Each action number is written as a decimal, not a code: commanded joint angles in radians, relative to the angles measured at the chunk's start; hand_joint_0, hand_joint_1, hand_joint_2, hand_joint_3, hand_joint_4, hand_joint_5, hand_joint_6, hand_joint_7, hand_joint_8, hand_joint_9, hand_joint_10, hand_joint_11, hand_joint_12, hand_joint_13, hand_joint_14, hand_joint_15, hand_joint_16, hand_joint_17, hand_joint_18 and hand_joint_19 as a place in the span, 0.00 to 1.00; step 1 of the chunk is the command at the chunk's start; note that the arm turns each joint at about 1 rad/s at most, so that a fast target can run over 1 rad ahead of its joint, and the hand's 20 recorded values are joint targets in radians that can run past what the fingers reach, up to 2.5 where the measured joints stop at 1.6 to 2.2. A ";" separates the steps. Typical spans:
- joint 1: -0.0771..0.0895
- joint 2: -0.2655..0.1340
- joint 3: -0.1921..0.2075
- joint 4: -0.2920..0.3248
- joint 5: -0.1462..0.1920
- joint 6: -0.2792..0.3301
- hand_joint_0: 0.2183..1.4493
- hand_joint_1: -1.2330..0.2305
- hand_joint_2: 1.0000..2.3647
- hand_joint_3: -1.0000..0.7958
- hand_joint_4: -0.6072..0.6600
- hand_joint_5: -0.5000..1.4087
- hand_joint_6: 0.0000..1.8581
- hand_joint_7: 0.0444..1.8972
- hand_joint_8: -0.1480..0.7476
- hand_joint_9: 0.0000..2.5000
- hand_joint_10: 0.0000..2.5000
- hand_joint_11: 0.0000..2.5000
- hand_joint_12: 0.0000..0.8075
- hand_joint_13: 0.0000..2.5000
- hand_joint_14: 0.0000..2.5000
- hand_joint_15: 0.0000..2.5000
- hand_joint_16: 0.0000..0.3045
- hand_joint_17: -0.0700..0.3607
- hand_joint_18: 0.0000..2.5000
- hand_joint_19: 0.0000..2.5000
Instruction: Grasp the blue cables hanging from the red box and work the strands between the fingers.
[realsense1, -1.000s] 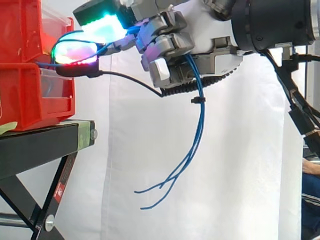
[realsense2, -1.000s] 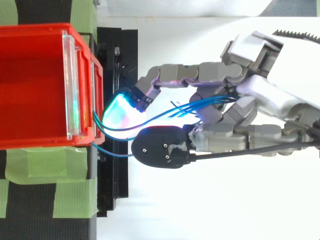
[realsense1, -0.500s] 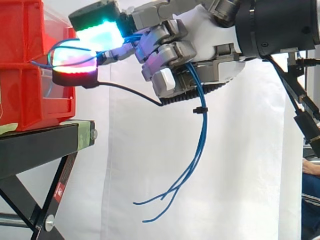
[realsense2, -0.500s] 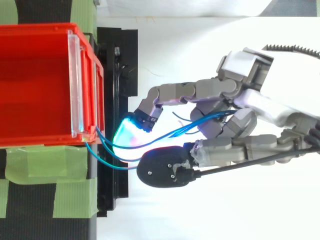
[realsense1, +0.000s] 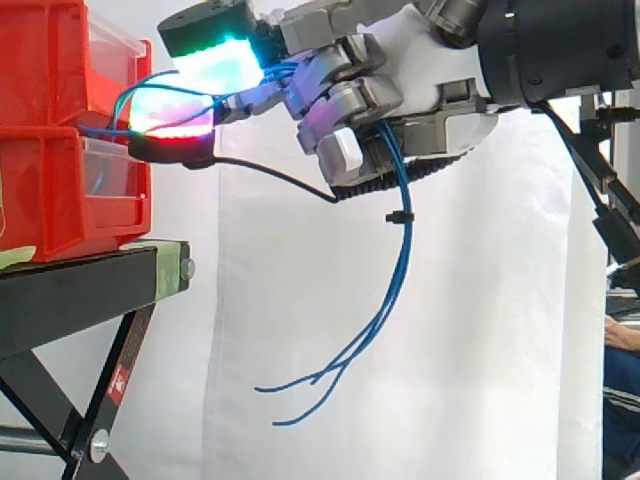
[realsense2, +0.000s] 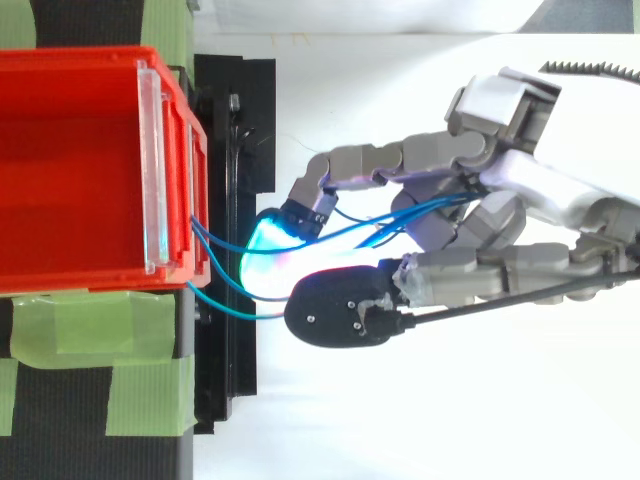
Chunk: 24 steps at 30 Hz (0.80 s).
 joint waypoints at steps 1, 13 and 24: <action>-0.010 0.005 0.000 -0.001 -0.003 -0.010 0.64 0.36 0.01 0.53 0.80 0.53 0.01 0.57 0.78 0.55 1.00 1.00 0.77 0.72 1.00 0.64 0.73 0.55 0.97 0.26; -0.041 0.005 0.000 -0.002 -0.001 -0.004 0.56 0.38 0.00 0.00 0.78 0.53 0.01 0.58 0.78 0.55 1.00 1.00 0.77 0.72 1.00 0.64 0.73 0.55 0.97 0.26; -0.046 0.029 0.000 -0.031 -0.001 -0.015 0.58 0.34 0.02 0.35 0.80 0.51 0.01 0.56 0.78 0.55 1.00 1.00 0.77 0.72 1.00 0.64 0.73 0.55 0.97 0.26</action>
